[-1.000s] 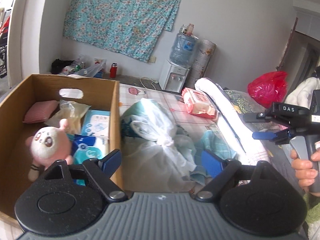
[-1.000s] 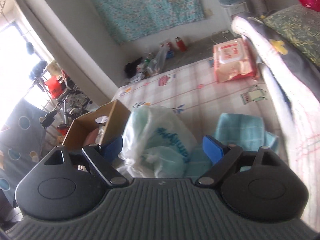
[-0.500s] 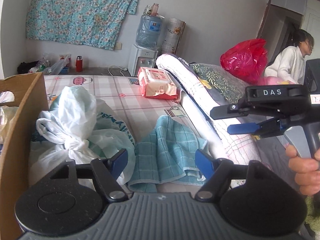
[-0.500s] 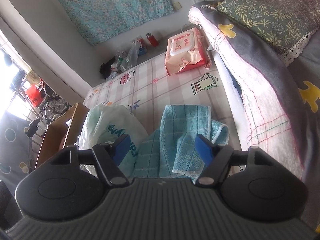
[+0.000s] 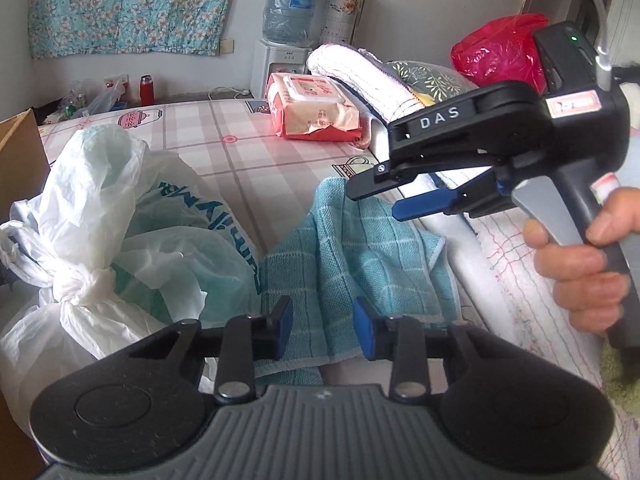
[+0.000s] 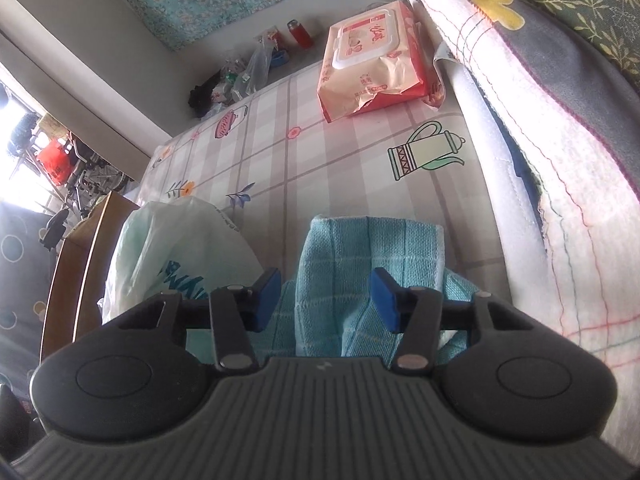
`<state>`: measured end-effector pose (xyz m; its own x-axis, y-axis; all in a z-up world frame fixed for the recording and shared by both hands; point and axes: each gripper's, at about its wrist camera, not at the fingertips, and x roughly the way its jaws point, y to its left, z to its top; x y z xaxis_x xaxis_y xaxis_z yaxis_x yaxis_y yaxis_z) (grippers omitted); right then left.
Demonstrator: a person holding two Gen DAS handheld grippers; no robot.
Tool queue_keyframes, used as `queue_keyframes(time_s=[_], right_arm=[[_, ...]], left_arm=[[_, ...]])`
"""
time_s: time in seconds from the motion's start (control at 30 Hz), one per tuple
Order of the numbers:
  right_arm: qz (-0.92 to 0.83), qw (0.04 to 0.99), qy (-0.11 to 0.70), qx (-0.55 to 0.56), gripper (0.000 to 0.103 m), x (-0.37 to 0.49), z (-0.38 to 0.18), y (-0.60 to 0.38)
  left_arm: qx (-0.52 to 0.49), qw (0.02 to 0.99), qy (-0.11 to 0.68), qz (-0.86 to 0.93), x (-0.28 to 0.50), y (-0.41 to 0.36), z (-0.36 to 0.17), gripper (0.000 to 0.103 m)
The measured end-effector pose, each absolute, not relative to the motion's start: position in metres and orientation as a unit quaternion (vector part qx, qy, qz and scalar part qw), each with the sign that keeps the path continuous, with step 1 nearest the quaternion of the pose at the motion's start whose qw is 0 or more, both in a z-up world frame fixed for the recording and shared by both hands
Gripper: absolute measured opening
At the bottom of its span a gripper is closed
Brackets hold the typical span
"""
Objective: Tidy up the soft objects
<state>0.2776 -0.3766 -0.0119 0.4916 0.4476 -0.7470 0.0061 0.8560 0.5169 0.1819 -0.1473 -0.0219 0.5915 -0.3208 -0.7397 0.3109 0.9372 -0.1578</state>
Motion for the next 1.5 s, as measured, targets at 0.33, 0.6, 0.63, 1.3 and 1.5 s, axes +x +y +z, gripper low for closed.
queue_keyframes(time_s=[0.33, 0.6, 0.63, 1.3, 1.5], right_arm=[[0.121, 0.821, 0.521, 0.198, 0.059, 0.315, -0.052, -0.354], [0.109, 0.823, 0.521, 0.199, 0.006, 0.308, -0.049, -0.361], [0.113, 0.823, 0.515, 0.214, 0.005, 0.305, -0.046, -0.365], [0.251, 0.828, 0.346, 0.364, 0.003, 0.221, 0.078, -0.398], [0.269, 0.817, 0.314, 0.402, 0.003, 0.199, 0.089, -0.417]], left_arm=[[-0.019, 0.879, 0.447, -0.163, 0.192, -0.133, -0.038, 0.030], [-0.030, 0.876, 0.453, -0.161, 0.190, -0.127, -0.036, 0.024], [-0.032, 0.877, 0.452, -0.162, 0.190, -0.126, -0.035, 0.024], [-0.047, 0.889, 0.418, -0.181, 0.148, -0.104, 0.013, 0.025], [-0.051, 0.896, 0.404, -0.178, 0.140, -0.096, 0.025, 0.027]])
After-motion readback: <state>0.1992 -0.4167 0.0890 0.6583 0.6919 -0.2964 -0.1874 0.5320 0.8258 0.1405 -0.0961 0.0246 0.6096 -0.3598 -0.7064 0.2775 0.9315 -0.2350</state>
